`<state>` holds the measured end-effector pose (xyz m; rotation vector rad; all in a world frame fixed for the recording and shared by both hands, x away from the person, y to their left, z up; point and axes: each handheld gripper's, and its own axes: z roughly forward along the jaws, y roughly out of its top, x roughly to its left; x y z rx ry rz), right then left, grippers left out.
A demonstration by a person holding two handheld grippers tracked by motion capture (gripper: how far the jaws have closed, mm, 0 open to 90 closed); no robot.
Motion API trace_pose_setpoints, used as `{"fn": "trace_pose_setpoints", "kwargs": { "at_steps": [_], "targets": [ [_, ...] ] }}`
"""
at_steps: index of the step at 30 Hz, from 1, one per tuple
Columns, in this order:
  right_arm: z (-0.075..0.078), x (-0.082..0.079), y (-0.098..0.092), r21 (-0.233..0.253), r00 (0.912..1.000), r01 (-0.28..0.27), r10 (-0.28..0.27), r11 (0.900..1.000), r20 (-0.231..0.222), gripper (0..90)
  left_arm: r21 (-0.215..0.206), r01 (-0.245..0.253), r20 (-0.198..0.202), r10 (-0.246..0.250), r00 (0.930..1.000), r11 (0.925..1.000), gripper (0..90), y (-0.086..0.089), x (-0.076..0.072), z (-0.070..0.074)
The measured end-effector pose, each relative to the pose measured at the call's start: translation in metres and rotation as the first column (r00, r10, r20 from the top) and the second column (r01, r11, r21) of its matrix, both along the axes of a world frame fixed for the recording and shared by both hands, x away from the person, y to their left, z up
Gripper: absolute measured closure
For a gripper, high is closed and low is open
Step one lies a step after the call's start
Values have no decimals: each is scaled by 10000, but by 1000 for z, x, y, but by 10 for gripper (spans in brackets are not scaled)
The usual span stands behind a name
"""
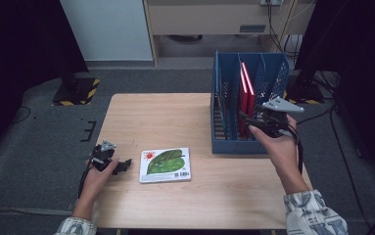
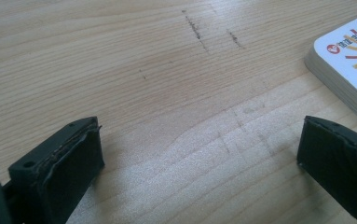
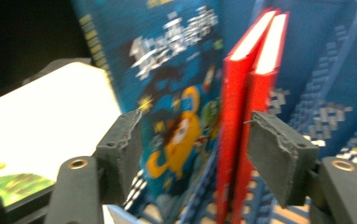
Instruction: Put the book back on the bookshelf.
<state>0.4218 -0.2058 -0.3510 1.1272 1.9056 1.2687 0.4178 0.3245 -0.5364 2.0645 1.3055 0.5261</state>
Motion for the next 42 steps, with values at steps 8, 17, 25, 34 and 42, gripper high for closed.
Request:
{"fn": "trace_pose_setpoints", "kwargs": {
  "at_steps": [8,17,25,34,42],
  "targets": [
    [-35,-25,28,181,9932,-1121,1126,9935,-297,314,-101,117,173,-115,9998,9999,28,1,-2,1],
    [-76,-38,58,328,9728,-2056,2079,9781,-1025,338,-258,675,394,-664,9970,9974,62,-9,-9,9],
    [-108,-44,88,-1,9458,-2769,2725,9609,-1767,276,-699,1200,121,-1194,9928,9903,70,-22,-19,15],
    [-146,-53,130,-466,9024,-3631,3388,9306,-2663,319,-1007,2281,-127,-2305,9730,9684,112,-47,-32,20],
    [-166,-54,148,-648,8731,-4046,3643,9122,-3240,324,-1337,2781,-764,-2897,9541,9512,191,-63,-30,11]
  ]
}}
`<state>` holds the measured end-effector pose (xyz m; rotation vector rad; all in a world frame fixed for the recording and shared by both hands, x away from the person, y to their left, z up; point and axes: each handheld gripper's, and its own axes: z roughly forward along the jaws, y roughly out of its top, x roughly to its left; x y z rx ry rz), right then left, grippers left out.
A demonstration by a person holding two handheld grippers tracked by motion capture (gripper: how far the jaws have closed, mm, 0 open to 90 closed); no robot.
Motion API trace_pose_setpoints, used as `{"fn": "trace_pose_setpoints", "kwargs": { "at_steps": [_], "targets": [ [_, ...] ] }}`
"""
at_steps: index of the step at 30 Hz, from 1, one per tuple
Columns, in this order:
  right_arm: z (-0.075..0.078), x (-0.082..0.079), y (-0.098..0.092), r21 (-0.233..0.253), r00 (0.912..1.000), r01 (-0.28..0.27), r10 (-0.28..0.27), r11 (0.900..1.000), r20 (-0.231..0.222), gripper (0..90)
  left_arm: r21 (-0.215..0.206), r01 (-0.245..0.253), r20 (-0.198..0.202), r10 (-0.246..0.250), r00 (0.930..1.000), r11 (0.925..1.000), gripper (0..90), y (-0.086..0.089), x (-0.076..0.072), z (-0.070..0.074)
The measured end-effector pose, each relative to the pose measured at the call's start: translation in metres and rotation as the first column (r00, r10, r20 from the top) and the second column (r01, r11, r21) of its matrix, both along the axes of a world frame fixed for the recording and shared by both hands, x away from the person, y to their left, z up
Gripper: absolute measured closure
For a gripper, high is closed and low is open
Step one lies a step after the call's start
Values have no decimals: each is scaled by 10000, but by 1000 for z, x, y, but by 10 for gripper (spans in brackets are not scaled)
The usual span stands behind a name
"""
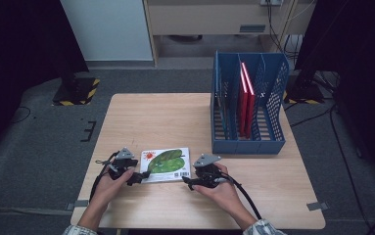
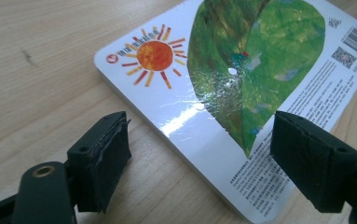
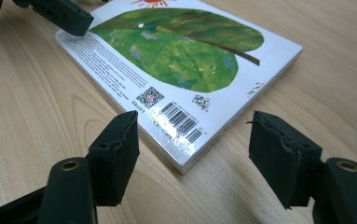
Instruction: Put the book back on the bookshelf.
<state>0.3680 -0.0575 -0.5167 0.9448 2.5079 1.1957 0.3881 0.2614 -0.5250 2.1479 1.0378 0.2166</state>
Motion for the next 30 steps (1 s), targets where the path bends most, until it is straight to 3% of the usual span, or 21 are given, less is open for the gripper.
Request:
{"fn": "trace_pose_setpoints", "kwargs": {
  "at_steps": [5,8,14,23,30],
  "targets": [
    [-8,2,4,-261,9998,-124,119,9996,-177,276,-238,156,62,-154,9999,9996,178,-5,1,-2],
    [-12,4,7,-725,9998,80,-93,9973,-185,269,-102,132,153,-130,9998,9999,160,-8,0,-2],
    [-14,3,4,-702,9996,4,-25,9975,-298,267,-219,396,190,-391,9991,9990,166,-16,0,-3],
    [-18,-7,-3,-885,9996,155,-135,9960,235,244,-126,636,206,-633,9978,9979,163,-29,-7,-3],
    [-17,-12,-5,-923,9998,117,-101,9957,183,259,-154,833,184,-830,9964,9964,169,-28,-7,-2]
  ]
}}
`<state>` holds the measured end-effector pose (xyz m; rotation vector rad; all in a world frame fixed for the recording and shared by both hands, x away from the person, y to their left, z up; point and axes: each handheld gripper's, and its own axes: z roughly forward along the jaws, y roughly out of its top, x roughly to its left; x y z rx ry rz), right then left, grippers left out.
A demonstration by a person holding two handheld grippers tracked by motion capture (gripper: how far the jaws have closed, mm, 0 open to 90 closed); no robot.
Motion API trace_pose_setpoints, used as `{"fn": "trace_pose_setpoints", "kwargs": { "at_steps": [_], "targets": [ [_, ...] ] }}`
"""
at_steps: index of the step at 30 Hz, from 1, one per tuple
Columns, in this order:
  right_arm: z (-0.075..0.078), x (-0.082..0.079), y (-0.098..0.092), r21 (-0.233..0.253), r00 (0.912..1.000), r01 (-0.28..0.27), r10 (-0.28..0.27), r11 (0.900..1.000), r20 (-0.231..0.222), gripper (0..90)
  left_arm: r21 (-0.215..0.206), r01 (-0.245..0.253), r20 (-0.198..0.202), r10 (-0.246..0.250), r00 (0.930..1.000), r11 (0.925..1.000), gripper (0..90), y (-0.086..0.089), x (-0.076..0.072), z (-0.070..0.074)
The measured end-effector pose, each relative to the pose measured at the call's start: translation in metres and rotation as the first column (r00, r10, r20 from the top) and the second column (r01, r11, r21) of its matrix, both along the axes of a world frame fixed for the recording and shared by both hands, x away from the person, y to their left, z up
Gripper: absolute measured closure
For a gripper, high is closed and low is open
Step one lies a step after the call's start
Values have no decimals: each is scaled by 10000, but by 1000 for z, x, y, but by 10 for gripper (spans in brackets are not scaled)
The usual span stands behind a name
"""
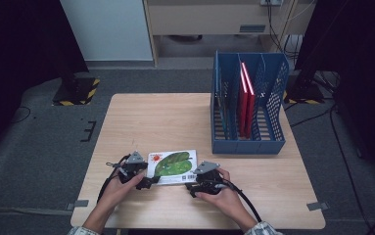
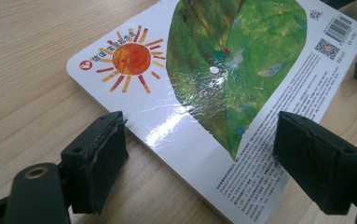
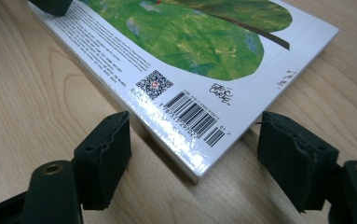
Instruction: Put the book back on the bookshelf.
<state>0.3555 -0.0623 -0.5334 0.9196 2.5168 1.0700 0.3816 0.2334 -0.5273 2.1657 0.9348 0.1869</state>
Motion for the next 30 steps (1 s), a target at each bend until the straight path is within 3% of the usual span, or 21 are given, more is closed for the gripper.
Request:
{"fn": "trace_pose_setpoints", "kwargs": {
  "at_steps": [2,5,8,15,17,20,28,30],
  "targets": [
    [0,0,0,15,10000,-13,12,10000,5,255,50,-25,-24,25,10000,10000,174,1,3,1],
    [-1,0,0,74,9999,-92,92,9999,44,220,521,-127,225,116,9997,9986,126,2,10,4],
    [-3,0,1,163,9999,-114,112,9998,111,186,559,-56,47,54,10000,9984,105,3,22,6],
    [-4,-1,3,158,9999,-101,99,9998,138,149,367,252,84,-255,9996,9990,73,-3,35,7],
    [-4,-1,5,152,9999,-48,46,9999,129,135,150,142,46,-143,9999,9998,71,-2,38,6],
    [-4,-2,7,98,10000,-4,4,10000,46,113,208,-13,115,11,9999,9998,73,-2,41,5],
    [-3,-1,11,-106,9999,122,-123,9999,-107,97,-157,-215,-173,212,9996,9996,112,-2,46,-1],
    [-2,-2,12,-126,9998,163,-165,9998,-101,99,-28,-242,-40,242,9997,9997,119,-3,45,-1]
  ]
}}
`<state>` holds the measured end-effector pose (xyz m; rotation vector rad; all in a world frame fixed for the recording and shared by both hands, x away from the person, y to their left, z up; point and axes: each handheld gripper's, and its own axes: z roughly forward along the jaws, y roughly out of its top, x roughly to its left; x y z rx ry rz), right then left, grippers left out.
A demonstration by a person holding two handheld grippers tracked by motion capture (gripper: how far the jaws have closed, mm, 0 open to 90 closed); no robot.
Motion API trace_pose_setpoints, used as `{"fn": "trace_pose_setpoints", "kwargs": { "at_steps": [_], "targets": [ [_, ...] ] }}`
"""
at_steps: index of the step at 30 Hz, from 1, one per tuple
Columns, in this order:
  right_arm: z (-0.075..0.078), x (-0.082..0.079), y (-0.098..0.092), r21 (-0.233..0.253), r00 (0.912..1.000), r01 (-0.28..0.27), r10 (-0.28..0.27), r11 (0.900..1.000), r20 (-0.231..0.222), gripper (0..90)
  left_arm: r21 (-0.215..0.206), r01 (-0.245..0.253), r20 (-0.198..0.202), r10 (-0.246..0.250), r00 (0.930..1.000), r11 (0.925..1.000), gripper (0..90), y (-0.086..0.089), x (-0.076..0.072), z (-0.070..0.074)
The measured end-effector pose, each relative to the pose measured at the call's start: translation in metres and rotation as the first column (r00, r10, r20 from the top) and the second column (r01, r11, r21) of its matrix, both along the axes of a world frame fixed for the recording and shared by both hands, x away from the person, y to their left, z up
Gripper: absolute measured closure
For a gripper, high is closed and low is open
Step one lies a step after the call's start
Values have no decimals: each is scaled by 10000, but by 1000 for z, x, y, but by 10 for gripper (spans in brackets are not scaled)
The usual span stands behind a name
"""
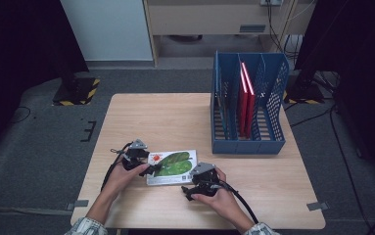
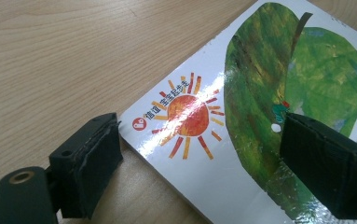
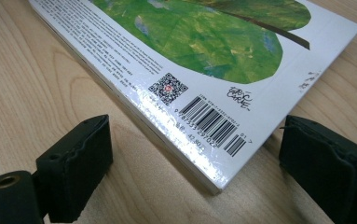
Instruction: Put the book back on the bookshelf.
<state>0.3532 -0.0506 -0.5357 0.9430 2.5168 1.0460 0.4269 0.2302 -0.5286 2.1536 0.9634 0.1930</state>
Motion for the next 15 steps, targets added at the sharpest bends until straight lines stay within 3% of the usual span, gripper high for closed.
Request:
{"fn": "trace_pose_setpoints", "kwargs": {
  "at_steps": [15],
  "targets": [
    [-1,-4,6,53,10000,85,-85,9999,22,72,-154,-302,234,305,9993,9994,137,0,0,-2]
  ]
}}
